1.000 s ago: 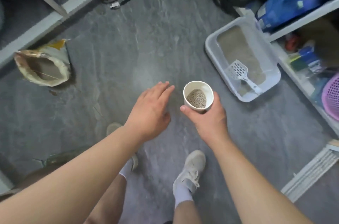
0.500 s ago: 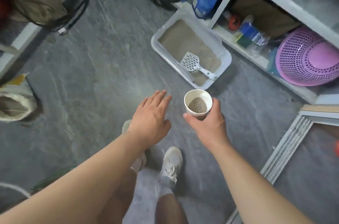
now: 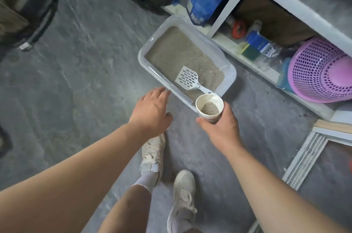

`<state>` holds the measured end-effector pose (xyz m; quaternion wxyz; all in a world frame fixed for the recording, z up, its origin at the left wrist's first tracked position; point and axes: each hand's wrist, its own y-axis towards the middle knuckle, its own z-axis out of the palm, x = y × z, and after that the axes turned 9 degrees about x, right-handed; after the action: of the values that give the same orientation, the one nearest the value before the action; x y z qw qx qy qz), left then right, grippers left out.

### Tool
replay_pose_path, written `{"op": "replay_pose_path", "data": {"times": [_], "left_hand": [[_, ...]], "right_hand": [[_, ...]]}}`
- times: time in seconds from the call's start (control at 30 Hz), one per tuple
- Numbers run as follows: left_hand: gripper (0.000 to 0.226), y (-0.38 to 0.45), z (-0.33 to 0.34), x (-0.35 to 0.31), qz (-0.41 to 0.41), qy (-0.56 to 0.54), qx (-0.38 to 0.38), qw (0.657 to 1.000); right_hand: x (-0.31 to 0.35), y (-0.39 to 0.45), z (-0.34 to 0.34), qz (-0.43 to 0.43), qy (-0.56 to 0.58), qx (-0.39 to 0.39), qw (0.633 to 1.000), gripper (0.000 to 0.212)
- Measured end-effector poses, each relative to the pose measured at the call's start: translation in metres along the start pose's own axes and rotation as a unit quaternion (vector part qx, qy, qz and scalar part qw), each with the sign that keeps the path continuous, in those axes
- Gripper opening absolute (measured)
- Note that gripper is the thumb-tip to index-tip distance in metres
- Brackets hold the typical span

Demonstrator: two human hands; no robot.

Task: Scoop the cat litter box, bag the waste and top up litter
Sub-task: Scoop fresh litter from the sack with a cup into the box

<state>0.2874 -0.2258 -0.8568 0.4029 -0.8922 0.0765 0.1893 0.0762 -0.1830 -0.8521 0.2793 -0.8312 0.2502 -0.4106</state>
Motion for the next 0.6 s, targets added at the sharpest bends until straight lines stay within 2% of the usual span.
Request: {"op": "replay_pose_path", "data": {"times": [0.4,0.53,0.6], "left_hand": [[0.064,0.133,0.066,-0.052,0.037,-0.006,0.028,0.999],[0.066,0.191,0.093,-0.080,0.008,0.044,0.077,0.996],[0.066,0.221,0.108,-0.087,-0.028,0.000,0.115,0.993]], "right_hand": [[-0.071,0.118,-0.021,-0.016,-0.020,-0.023,0.999,0.068],[-0.093,0.148,-0.031,-0.029,-0.011,-0.012,0.999,0.071],[-0.103,0.160,-0.035,-0.032,-0.010,0.002,0.999,0.069]]}}
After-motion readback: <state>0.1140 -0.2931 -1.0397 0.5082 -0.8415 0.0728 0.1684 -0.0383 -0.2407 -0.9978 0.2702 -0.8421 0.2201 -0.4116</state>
